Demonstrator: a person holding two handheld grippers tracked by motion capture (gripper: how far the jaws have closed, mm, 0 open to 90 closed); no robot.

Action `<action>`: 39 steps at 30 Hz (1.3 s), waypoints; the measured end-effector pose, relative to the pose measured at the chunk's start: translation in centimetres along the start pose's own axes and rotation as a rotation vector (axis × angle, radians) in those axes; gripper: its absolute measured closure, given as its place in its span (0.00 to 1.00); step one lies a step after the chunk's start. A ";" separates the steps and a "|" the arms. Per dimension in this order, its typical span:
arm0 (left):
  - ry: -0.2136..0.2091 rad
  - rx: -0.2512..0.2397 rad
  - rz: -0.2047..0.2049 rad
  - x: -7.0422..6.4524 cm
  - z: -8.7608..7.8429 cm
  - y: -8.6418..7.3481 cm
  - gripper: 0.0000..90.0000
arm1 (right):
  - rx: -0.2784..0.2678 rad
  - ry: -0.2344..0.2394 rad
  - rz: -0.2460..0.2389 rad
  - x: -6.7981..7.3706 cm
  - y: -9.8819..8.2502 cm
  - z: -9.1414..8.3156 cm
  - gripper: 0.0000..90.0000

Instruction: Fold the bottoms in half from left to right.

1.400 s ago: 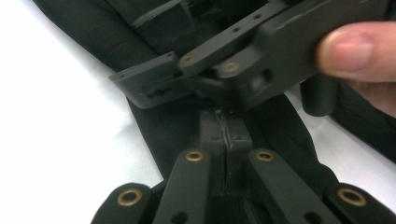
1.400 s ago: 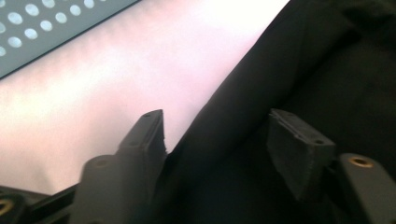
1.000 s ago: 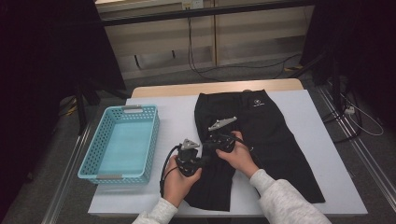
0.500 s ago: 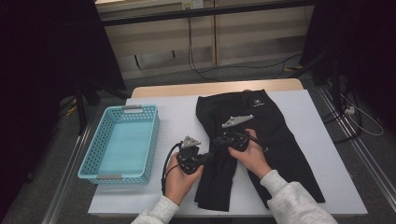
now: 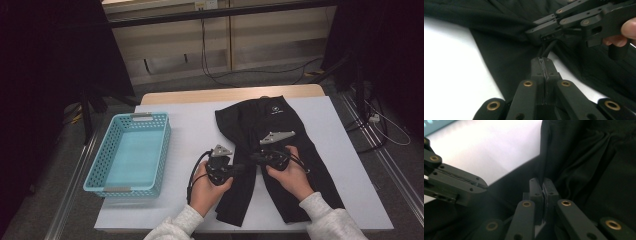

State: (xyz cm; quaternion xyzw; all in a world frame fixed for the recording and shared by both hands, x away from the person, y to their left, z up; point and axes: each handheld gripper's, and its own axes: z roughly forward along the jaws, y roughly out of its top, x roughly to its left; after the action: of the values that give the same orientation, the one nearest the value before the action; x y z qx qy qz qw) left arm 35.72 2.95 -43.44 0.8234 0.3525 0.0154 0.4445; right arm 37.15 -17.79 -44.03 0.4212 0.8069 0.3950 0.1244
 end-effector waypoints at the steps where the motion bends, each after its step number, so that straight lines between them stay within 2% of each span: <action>1: -0.001 0.004 0.000 0.0 0.0 0.0 0.99 | -0.007 -0.003 -0.009 0.0 0.0 0.2 0.90; 3: 0.004 0.011 0.001 0.2 0.0 -0.1 0.99 | -0.021 -0.028 -0.047 0.0 0.2 0.5 0.83; 8: 0.008 0.007 -0.008 0.5 -0.2 -0.3 0.99 | -0.059 -0.042 -0.063 0.2 1.4 1.3 0.66; 10: 0.011 0.006 -0.011 0.6 -0.2 -0.5 0.99 | -0.082 -0.041 -0.088 0.2 2.1 1.8 0.62; 13: 0.016 0.005 -0.024 0.9 -0.4 -0.7 0.99 | -0.083 -0.040 -0.098 0.3 2.8 2.6 0.61; 20: 0.026 -0.011 -0.052 1.4 -1.0 -1.2 0.99 | -0.055 -0.029 -0.128 0.7 4.4 6.1 0.58; 26: 0.029 -0.022 -0.067 1.9 -1.6 -1.3 0.99 | -0.009 -0.056 -0.155 0.7 4.9 8.9 0.57; 28: 0.030 -0.019 -0.063 1.9 -1.7 -1.4 0.99 | -0.003 -0.073 -0.172 0.6 5.1 9.6 0.59; 30: 0.032 -0.022 -0.070 1.9 -1.8 -1.3 0.99 | -0.007 -0.060 -0.150 0.5 5.3 9.9 0.69; 32: 0.028 -0.032 -0.071 1.9 -1.9 -1.3 0.99 | -0.007 -0.067 -0.138 0.4 5.4 10.0 0.80; 35: 0.023 -0.041 -0.073 1.9 -2.0 -1.2 0.99 | 0.012 -0.085 -0.151 0.3 5.6 9.9 0.97; 37: 0.019 -0.051 -0.070 1.8 -2.2 -1.1 0.99 | 0.021 -0.092 -0.156 0.0 5.8 9.7 0.99; 39: 0.018 -0.059 -0.067 1.8 -2.3 -0.9 0.99 | 0.016 -0.078 -0.131 -0.4 5.9 9.3 1.00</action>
State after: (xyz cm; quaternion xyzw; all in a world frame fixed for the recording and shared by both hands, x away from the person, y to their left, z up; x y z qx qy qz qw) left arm 35.80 6.01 -43.23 0.7975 0.3831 0.0181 0.4658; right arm 45.78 -11.18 -45.84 0.3837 0.8304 0.3628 0.1778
